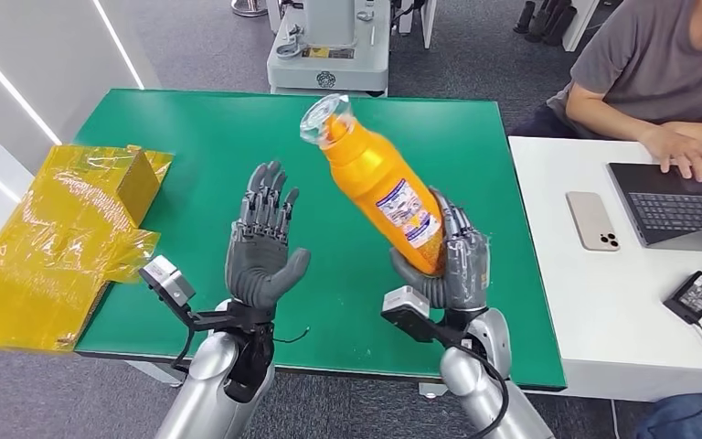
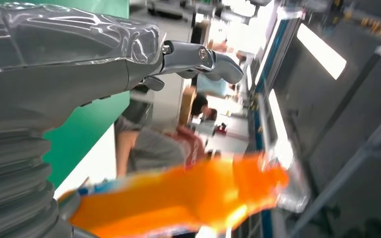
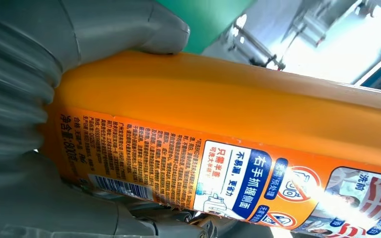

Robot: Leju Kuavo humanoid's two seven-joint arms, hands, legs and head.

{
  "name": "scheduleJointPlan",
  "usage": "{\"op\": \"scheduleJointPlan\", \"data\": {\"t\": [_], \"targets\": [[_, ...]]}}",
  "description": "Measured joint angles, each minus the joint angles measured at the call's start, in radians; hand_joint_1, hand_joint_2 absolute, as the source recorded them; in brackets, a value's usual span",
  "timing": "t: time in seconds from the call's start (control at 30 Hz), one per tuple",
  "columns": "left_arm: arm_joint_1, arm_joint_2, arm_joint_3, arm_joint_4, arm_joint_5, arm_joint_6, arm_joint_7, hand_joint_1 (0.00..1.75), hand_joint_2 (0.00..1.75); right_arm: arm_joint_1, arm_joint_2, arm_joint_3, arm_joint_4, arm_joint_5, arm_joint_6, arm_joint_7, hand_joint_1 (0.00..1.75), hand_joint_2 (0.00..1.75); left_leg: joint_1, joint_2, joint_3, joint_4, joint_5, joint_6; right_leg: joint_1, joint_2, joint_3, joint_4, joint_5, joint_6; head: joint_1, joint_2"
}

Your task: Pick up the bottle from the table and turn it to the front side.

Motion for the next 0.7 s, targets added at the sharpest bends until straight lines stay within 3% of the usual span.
{"op": "scheduleJointPlan", "data": {"t": [0.27, 0.7], "targets": [[-0.037, -0.001, -0.012, 0.067, -0.025, -0.074, 0.010, 0.00, 1.75, 0.007, -0.033, 0.079, 0.000, 0.023, 0.125, 0.001, 1.75, 1.75, 0.000, 0.000, 0.000, 0.000, 0.000, 0.000, 0.000, 0.000, 0.000, 0.000, 0.000, 0.000, 0.000, 0.000], [-0.047, -0.001, -0.008, 0.109, -0.042, -0.104, 0.010, 0.00, 1.75, 0.004, -0.048, 0.111, 0.022, 0.027, 0.283, -0.005, 1.75, 1.75, 0.000, 0.000, 0.000, 0.000, 0.000, 0.000, 0.000, 0.000, 0.000, 0.000, 0.000, 0.000, 0.000, 0.000]]}}
